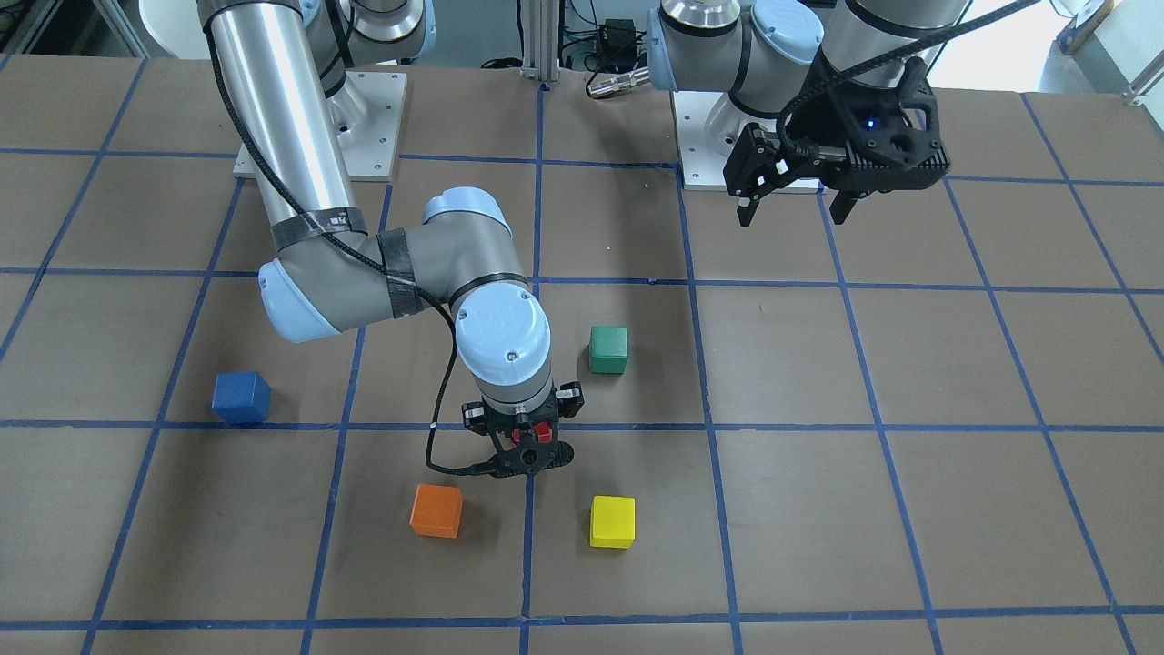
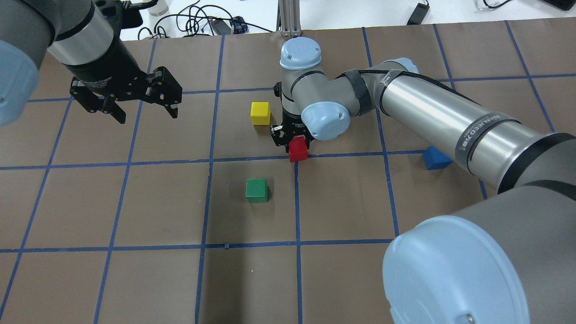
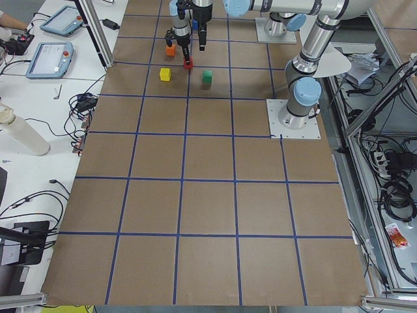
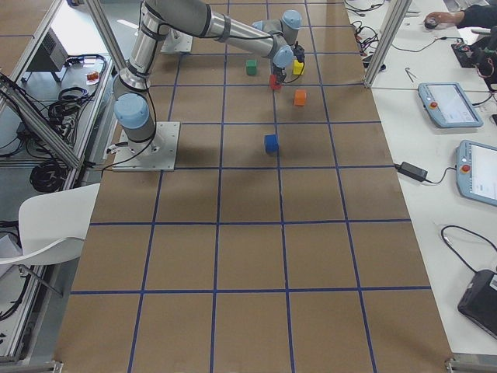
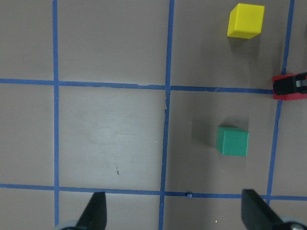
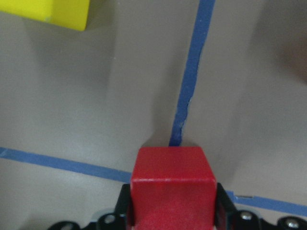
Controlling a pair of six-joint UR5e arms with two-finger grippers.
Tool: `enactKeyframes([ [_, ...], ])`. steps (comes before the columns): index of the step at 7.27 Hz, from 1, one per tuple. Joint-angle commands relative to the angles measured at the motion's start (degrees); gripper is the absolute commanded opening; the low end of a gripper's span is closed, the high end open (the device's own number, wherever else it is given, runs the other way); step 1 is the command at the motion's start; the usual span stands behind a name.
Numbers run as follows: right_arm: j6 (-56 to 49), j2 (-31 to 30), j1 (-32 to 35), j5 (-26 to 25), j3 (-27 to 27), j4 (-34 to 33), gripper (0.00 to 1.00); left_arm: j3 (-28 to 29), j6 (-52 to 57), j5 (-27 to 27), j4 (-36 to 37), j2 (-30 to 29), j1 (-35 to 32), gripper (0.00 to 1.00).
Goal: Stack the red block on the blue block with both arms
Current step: 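Lift the red cube with the right gripper and carry it over the blue cube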
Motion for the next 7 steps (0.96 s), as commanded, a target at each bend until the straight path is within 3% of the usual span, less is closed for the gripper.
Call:
enactKeyframes([
  [1,0.0,-0.7,-0.2,-0.1,-1.0,2.8,0.0,0.0,-0.1,-0.3,0.0,0.1,0.0,1.0],
  [3,-0.2,-4.6,-2.2,-0.7,-2.7,9.3,0.0,0.5,-0.1,-0.3,0.0,0.0,0.0,1.0],
  [5,-2.4,-10.7,-7.9,-0.7,-2.9,19.8,0.0,0.2,-0.1,-0.3,0.1,-0.1,0.0,1.0],
  [7,-9.4,-15.8,-15.0,-3.5,-2.8,25.8,0.0,0.3,-0.1,-0.3,0.1,-0.1,0.0,1.0],
])
